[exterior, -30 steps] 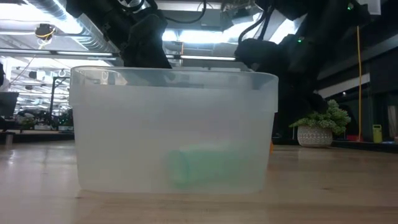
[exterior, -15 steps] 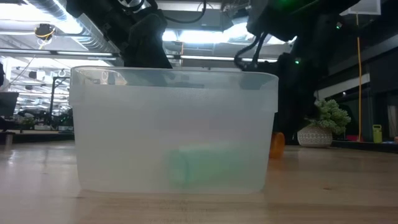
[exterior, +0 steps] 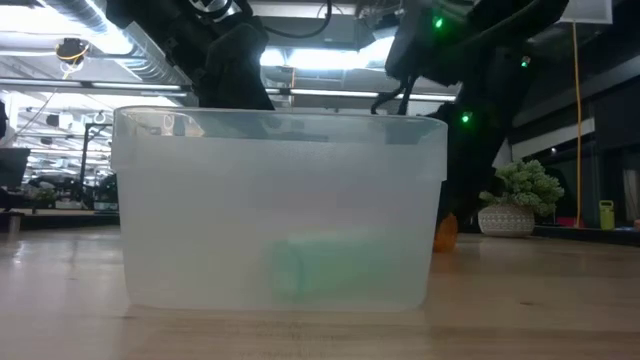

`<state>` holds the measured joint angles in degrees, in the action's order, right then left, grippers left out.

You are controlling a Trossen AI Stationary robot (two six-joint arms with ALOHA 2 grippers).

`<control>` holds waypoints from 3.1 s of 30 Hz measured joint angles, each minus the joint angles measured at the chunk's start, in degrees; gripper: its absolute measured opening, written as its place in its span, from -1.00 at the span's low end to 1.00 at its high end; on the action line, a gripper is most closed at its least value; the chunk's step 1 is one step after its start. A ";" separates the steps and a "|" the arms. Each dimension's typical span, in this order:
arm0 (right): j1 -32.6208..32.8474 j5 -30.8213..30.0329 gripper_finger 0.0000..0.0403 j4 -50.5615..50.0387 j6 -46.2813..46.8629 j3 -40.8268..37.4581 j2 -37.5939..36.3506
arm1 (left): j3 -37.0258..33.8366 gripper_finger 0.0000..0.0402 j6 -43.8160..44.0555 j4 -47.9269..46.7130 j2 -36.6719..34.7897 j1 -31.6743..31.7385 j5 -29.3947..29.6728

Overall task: Pick and place medicine bottles into bin by pill shape (circle, oval)
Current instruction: Put the large orange pill bottle into the red bin

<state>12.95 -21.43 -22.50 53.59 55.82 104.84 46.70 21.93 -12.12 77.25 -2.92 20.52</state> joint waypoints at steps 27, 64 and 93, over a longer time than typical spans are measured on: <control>-12.76 -11.37 -0.08 -7.39 -25.56 13.37 -5.24 | 0.00 0.38 0.01 -0.71 0.00 0.00 0.02; -27.78 10.58 0.05 16.32 -37.34 14.13 0.52 | 0.00 0.38 0.39 -0.69 0.00 0.00 0.01; -27.85 10.58 0.13 16.96 -41.99 14.13 0.35 | 0.00 0.38 0.39 -0.74 0.00 0.00 -0.42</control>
<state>-14.90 -10.85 -5.54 11.60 69.95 105.19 46.70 22.33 -12.86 77.25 -2.92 20.10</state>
